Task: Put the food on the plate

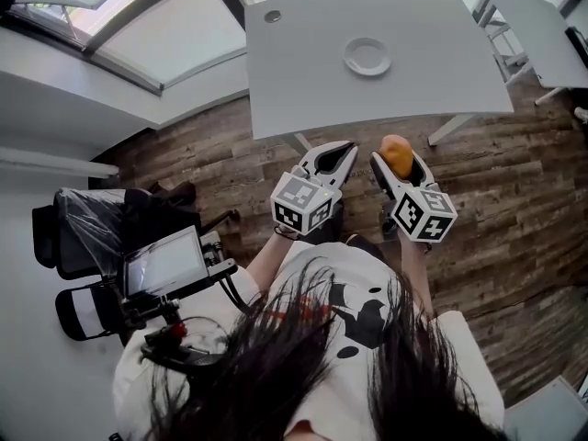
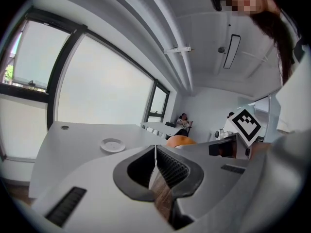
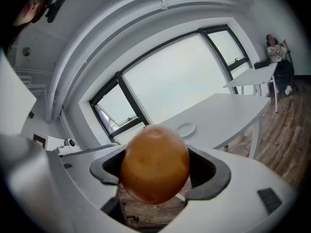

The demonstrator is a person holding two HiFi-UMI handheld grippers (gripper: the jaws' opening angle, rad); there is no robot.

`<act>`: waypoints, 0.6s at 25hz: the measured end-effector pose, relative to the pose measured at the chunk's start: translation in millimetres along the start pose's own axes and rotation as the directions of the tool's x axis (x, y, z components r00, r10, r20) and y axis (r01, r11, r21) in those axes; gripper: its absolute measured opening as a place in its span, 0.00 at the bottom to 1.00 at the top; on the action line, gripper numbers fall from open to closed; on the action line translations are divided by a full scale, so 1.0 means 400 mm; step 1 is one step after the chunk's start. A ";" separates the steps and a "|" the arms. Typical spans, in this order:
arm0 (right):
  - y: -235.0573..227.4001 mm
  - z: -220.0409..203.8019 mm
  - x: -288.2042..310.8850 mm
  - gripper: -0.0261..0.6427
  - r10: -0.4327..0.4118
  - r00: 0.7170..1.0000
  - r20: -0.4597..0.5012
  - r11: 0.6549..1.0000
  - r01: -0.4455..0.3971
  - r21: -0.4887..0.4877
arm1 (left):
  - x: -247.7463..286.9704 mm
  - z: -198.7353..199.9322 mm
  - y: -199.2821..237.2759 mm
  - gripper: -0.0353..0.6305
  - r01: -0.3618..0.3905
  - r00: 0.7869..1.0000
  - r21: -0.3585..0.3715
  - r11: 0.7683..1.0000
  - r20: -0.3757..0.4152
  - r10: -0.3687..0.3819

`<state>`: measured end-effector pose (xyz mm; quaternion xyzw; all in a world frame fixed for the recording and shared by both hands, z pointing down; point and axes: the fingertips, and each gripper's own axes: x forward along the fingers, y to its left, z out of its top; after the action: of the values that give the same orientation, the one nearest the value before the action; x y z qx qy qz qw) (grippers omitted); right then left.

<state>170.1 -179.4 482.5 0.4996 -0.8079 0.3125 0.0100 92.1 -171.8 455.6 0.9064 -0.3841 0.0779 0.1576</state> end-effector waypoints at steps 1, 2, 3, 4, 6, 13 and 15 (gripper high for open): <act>-0.001 0.008 0.020 0.60 0.000 1.000 -0.003 1.000 0.000 0.001 | 0.012 0.008 0.019 0.07 0.002 1.000 -0.002 1.000 -0.001 -0.002; -0.001 0.017 0.038 0.60 -0.002 1.000 -0.004 1.000 0.002 0.001 | 0.023 0.017 0.037 0.07 0.003 1.000 -0.004 1.000 -0.002 -0.003; -0.003 0.026 0.057 0.60 -0.004 1.000 -0.006 1.000 0.004 0.001 | 0.035 0.025 0.056 0.07 0.004 1.000 -0.008 1.000 -0.002 -0.004; -0.005 0.036 0.075 0.60 -0.009 1.000 -0.008 1.000 0.009 0.002 | 0.047 0.034 0.075 0.07 0.007 1.000 -0.012 1.000 -0.002 -0.007; -0.010 0.053 0.111 0.60 -0.021 1.000 -0.013 1.000 0.021 0.003 | 0.070 0.048 0.111 0.07 0.015 1.000 -0.020 1.000 -0.005 -0.016; -0.033 0.101 0.218 0.60 -0.065 0.998 -0.019 0.998 0.065 0.020 | 0.146 0.094 0.222 0.07 0.055 0.998 -0.025 0.998 -0.015 -0.056; -0.035 0.118 0.255 0.60 -0.073 0.997 -0.018 0.997 0.073 0.021 | 0.166 0.111 0.260 0.07 0.062 0.998 -0.027 0.998 -0.014 -0.062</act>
<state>144.4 -289.8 484.9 0.5261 -0.7855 0.3251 0.0230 64.0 -300.0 454.9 0.9151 -0.3556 0.0746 0.1750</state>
